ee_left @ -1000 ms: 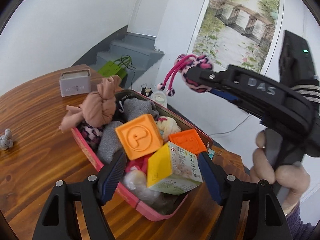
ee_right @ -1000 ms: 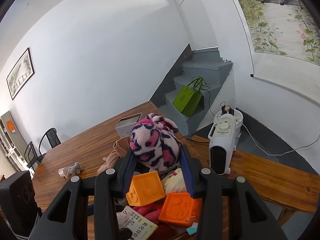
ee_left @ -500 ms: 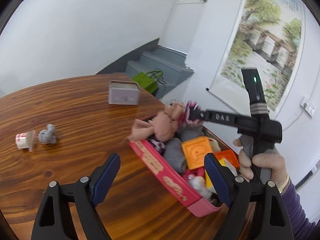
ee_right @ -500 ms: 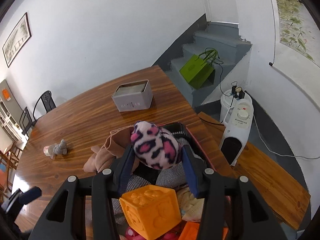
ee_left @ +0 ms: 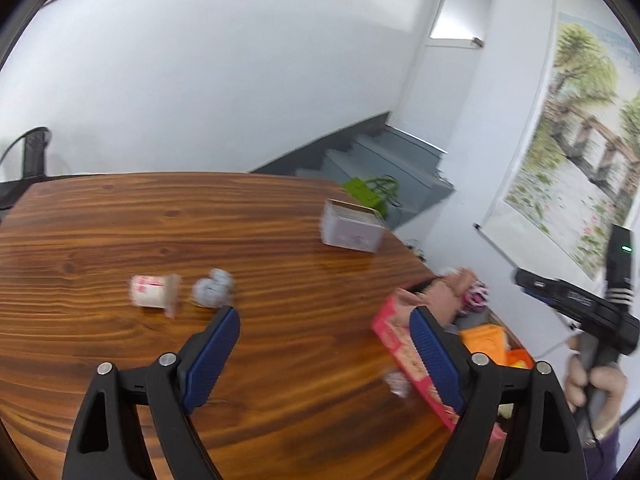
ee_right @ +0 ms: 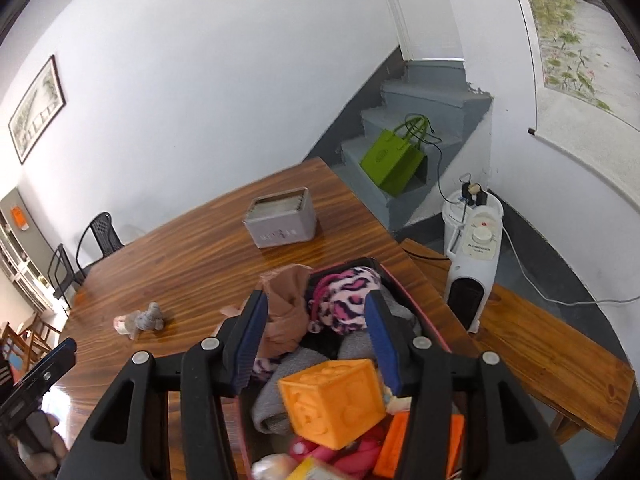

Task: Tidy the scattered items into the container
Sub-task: 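Move both grippers back over the table toward the drink carton and grey sock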

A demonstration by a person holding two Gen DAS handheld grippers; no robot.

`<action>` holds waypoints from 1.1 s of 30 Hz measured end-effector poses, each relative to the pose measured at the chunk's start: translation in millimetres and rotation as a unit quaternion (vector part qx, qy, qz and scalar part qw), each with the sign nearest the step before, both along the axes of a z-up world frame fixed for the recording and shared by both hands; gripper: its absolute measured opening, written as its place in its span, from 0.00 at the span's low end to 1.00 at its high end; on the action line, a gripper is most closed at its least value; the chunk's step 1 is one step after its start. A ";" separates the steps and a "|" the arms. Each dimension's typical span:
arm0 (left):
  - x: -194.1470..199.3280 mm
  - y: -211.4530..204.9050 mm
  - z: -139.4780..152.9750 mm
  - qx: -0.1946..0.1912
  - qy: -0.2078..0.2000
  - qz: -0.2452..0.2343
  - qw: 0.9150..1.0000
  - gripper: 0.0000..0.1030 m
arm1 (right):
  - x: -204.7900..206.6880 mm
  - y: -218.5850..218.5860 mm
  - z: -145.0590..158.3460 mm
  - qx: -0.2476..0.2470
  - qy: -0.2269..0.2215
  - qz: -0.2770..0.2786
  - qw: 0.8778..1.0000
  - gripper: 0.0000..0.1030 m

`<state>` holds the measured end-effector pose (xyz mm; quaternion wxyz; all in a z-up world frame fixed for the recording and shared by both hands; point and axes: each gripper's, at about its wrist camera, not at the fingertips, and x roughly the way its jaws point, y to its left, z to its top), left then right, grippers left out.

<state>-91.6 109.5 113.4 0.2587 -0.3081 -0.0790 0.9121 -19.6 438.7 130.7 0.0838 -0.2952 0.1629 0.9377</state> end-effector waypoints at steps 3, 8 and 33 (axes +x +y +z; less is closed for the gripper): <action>-11.4 -33.8 -2.9 0.012 -0.001 0.049 0.999 0.98 | 5.7 -23.4 12.0 0.006 0.025 0.020 0.999 0.63; -30.7 -88.3 -13.0 0.018 -0.017 0.111 0.993 0.98 | 1.1 -73.3 19.6 0.026 0.048 0.063 0.996 0.70; -130.1 -99.1 -90.3 -0.074 -0.074 0.147 0.984 0.98 | -83.1 -196.4 -72.7 0.057 -0.032 0.141 0.988 0.72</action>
